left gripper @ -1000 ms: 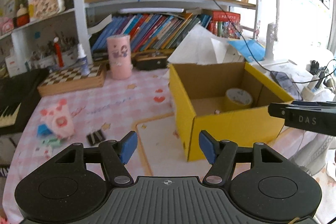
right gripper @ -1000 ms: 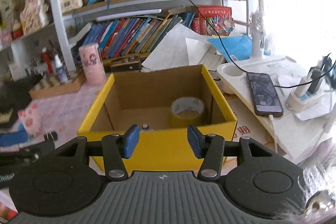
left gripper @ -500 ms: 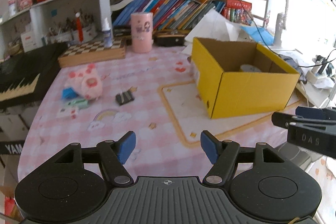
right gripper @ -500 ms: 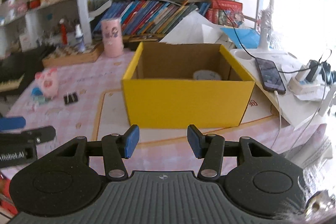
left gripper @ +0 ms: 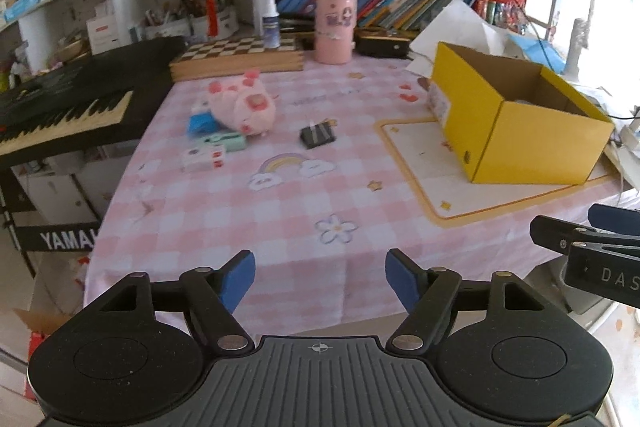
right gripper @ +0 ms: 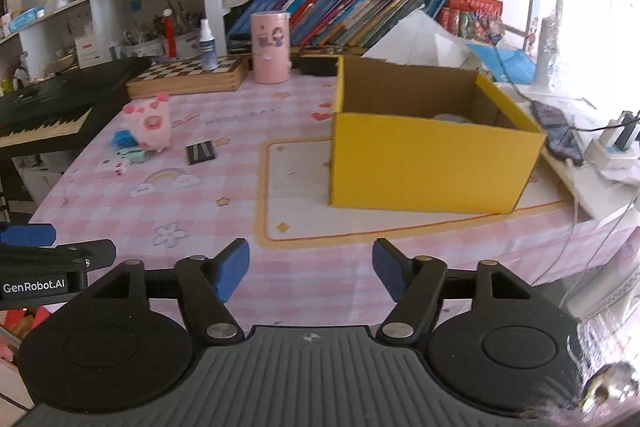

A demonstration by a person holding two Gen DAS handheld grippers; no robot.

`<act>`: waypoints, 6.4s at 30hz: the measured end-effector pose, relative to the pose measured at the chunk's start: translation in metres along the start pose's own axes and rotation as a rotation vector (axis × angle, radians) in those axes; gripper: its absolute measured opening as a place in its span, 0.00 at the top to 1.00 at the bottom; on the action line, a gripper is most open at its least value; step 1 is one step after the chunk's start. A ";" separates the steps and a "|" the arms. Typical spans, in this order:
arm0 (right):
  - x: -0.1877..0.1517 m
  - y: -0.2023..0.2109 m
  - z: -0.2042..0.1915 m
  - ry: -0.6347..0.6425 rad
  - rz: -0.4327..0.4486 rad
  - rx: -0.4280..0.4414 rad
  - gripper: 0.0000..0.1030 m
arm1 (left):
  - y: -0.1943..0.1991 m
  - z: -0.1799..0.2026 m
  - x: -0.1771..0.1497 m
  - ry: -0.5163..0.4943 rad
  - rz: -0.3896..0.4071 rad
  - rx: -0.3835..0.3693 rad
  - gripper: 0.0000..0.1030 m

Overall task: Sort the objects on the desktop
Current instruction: 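Withdraw both tools from the box toward the remaining desk objects, then grasp the white box with the left tool while the right tool grasps the black binder clip, then lift the white box and binder clip and carry them toward the yellow box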

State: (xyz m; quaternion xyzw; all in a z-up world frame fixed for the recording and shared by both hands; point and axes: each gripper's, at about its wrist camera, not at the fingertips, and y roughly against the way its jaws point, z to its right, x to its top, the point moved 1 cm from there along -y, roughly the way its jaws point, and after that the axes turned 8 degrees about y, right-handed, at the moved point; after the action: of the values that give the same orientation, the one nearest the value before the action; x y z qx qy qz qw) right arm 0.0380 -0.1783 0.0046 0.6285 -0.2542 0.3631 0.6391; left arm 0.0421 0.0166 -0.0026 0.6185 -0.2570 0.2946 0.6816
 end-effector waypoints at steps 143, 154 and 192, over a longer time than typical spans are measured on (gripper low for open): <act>0.107 -0.104 -0.066 0.144 0.007 0.249 0.64 | -0.033 -0.074 0.076 0.124 0.123 -0.048 0.48; 0.061 -0.048 -0.066 0.083 -0.005 0.197 0.64 | 0.009 -0.060 0.039 0.045 0.118 -0.114 0.48; -0.027 0.040 0.009 -0.173 -0.086 -0.059 0.64 | 0.026 0.038 -0.004 -0.220 0.024 -0.428 0.48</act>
State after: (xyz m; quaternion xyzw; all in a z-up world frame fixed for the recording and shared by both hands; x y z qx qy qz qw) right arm -0.0084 -0.1930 0.0085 0.6488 -0.2918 0.2720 0.6480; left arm 0.0209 -0.0201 0.0160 0.4851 -0.3937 0.1721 0.7616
